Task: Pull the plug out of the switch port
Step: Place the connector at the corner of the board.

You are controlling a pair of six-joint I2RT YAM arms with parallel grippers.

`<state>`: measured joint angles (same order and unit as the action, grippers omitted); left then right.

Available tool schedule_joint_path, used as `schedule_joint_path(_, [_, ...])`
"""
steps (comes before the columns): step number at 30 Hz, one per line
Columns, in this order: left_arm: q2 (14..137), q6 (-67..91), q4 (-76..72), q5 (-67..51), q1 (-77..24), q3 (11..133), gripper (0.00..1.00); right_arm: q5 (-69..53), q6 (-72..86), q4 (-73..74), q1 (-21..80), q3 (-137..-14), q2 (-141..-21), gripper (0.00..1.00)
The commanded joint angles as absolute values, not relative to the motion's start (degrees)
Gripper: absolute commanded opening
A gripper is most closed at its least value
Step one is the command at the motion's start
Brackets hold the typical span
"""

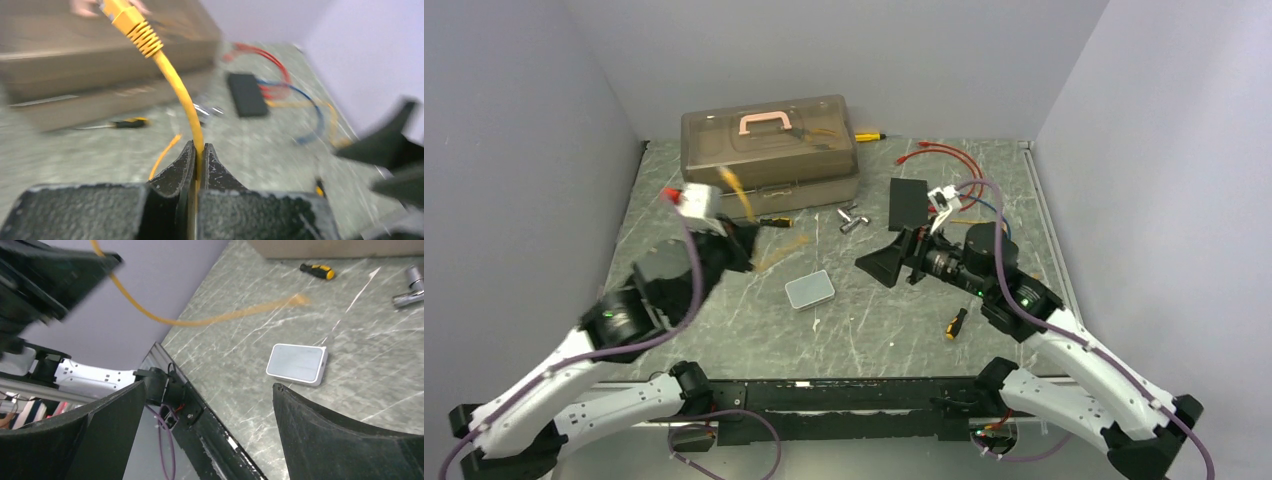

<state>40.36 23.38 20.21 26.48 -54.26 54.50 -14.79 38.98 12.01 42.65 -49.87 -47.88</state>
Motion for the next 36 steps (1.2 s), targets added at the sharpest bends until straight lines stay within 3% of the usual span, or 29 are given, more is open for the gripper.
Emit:
schedule_joint_path(1, [44.84,23.88,55.98,56.83,-54.22,71.58,0.00,-9.66,34.96,14.76,42.37,-48.97,-43.58,1.00])
schedule_joint_path(4, [48.78,21.81,60.75,59.48,-52.77,78.05,0.00,-9.57,34.48,14.52,42.36,-47.41,-42.56,1.00])
schedule_joint_path(8, [52.56,16.64,57.02,44.35,-38.88,81.03,0.00,-9.43,33.55,14.09,42.31,-46.30,-41.29,1.00])
schedule_joint_path(10, [54.55,15.71,54.44,36.99,-31.98,80.24,0.00,-9.48,33.19,13.86,42.33,-45.88,-40.47,1.00])
schedule_joint_path(20, [68.07,18.11,41.39,23.65,-4.64,69.73,0.00,-11.54,32.80,12.40,42.35,-42.96,-38.55,1.00])
schedule_joint_path(27, [72.89,20.60,37.28,24.02,1.25,64.48,0.01,-11.93,33.29,11.40,42.33,-40.96,-37.98,1.00])
schedule_joint_path(36, [75.52,23.54,32.01,19.34,9.58,55.70,0.13,-11.91,33.79,10.99,42.36,-39.37,-38.15,1.00])
